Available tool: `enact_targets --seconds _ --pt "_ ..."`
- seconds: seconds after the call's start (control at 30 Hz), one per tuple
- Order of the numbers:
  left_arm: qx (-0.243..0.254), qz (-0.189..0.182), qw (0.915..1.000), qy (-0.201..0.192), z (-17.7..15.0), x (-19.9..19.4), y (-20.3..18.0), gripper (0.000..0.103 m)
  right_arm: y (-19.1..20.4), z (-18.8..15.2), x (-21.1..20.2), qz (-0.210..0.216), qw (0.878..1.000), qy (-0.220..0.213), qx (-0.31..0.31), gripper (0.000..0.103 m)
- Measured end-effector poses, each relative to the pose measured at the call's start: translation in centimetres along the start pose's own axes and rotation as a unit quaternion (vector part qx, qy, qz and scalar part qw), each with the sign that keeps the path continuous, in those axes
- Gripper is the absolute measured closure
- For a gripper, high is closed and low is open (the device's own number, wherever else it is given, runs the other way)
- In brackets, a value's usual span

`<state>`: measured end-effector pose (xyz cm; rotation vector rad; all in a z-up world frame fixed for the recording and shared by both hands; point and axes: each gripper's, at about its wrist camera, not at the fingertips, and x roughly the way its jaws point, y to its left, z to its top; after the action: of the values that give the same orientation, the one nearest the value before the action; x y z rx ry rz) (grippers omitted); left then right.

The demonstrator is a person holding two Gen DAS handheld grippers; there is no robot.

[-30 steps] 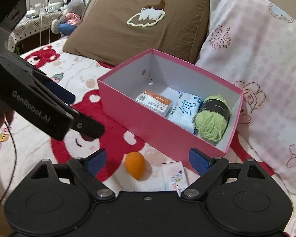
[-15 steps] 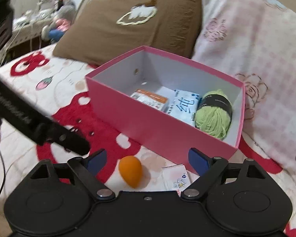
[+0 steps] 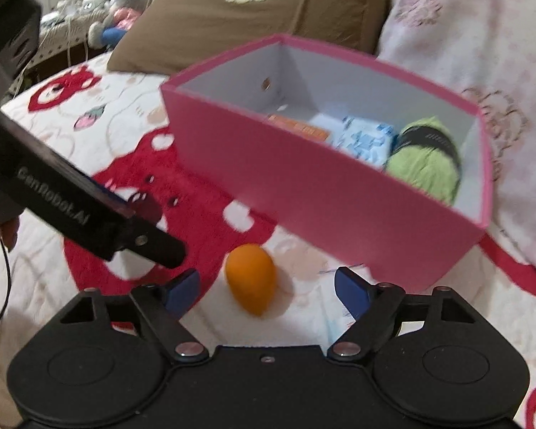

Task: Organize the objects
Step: 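Move the right tool toward the orange sponge while the left tool approaches it too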

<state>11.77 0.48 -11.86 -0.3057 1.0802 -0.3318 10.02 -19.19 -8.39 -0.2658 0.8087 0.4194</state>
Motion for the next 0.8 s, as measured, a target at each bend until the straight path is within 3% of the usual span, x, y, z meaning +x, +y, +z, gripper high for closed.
enact_targets --seconds 0.17,0.47,0.67,0.8 --pt "0.005 -0.026 0.9995 -0.015 -0.2 1.4 -0.3 0.014 0.1 -0.4 2.1 0.020 0.999 0.024 0.019 0.025" --pt "0.047 -0.044 0.9964 -0.054 -0.3 2.8 -1.5 0.017 -0.3 -1.0 2.6 0.035 0.998 0.018 0.047 0.037" --pt "0.037 -0.055 0.9963 -0.054 -0.6 3.9 -1.3 0.030 -0.6 -1.0 3.0 0.031 0.997 0.001 0.064 0.043" --pt "0.034 -0.052 0.9965 -0.057 -0.6 4.3 -0.9 0.044 -0.8 -1.0 3.5 0.028 0.997 -0.002 0.068 0.048"
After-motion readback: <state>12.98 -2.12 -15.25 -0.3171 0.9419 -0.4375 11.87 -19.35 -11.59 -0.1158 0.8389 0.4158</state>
